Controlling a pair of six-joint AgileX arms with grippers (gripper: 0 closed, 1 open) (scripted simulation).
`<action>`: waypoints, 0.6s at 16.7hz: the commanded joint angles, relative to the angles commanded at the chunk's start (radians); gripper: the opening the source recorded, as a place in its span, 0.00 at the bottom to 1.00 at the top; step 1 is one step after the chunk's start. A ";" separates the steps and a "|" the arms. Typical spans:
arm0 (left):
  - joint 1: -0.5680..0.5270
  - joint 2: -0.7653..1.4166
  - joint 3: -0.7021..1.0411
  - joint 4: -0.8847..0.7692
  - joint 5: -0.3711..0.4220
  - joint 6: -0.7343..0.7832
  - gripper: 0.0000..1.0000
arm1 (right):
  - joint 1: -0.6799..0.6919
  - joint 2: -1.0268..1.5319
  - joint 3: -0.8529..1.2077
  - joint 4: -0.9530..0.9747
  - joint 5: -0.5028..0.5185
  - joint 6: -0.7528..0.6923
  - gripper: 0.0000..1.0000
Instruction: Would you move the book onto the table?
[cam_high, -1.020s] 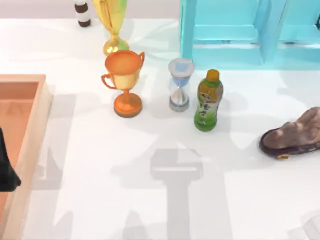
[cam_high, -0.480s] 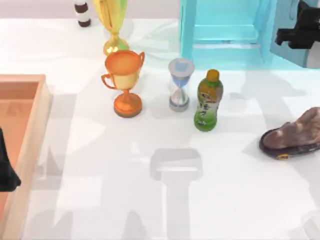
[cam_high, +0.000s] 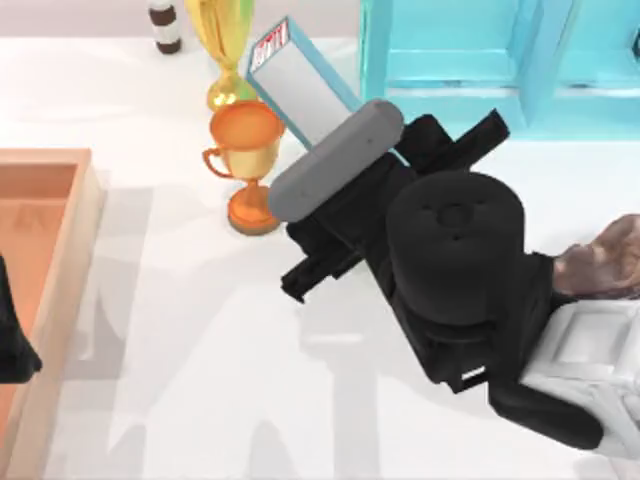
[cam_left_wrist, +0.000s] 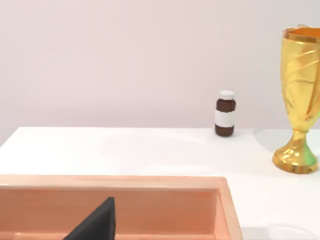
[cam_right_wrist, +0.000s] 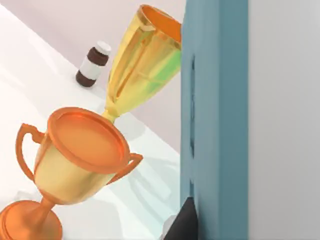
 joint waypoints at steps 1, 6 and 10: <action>0.000 0.000 0.000 0.000 0.000 0.000 1.00 | 0.082 0.029 -0.003 0.002 0.058 -0.073 0.00; 0.000 0.000 0.000 0.000 0.000 0.000 1.00 | 0.401 0.169 -0.056 0.003 0.293 -0.392 0.00; 0.000 0.000 0.000 0.000 0.000 0.000 1.00 | 0.511 0.237 -0.100 -0.006 0.383 -0.522 0.00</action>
